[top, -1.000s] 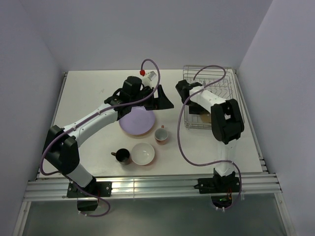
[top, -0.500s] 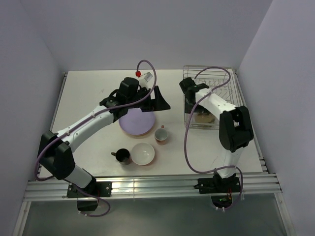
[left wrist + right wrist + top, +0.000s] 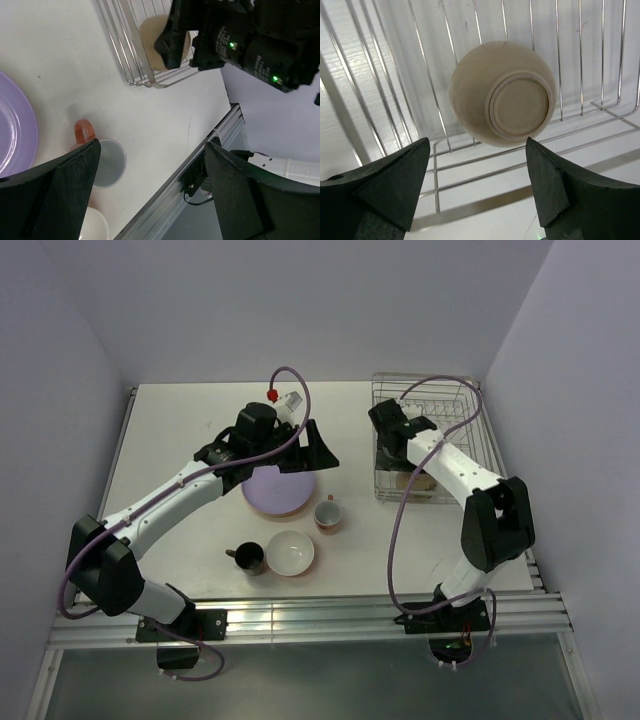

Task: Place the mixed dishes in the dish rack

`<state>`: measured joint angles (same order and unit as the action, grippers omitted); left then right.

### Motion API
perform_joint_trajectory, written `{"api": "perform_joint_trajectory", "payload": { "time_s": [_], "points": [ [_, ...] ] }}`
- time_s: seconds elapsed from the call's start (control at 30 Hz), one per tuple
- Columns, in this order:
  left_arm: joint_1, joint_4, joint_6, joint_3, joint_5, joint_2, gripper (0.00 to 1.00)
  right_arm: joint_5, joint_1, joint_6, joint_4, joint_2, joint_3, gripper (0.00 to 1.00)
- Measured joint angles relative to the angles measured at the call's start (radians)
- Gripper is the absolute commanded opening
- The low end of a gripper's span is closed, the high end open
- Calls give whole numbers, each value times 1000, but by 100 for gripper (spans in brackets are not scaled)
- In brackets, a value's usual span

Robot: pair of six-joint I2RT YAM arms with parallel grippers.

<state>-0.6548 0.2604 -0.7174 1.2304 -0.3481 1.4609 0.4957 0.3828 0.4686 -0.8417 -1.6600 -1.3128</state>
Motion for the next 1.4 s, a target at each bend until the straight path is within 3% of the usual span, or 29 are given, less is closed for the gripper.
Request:
{"api": "perform_joint_trajectory", "payload": {
  "time_s": [0.03,0.1,0.13,0.17,0.2,0.63,0.93,1.4],
  "points": [
    [0,1,0,0,2,0,91,0,3,3,0,17,8,81],
    [0,0,0,0,6,0,91,-4,10,6,0,47,24,56],
    [0,0,0,0,6,0,91,-10,12,6,0,58,30,40],
    [0,0,0,0,6,0,91,-16,13,7,-1,66,35,12],
    [0,0,0,0,7,0,91,-21,12,10,0,68,38,0],
    [0,10,10,0,11,0,91,-66,5,21,12,-66,58,0],
    [0,12,25,0,14,0,91,-39,-80,21,26,-89,76,0],
    [0,16,45,-19,14,1,91,14,-177,2,35,-252,-68,0]
  ]
}}
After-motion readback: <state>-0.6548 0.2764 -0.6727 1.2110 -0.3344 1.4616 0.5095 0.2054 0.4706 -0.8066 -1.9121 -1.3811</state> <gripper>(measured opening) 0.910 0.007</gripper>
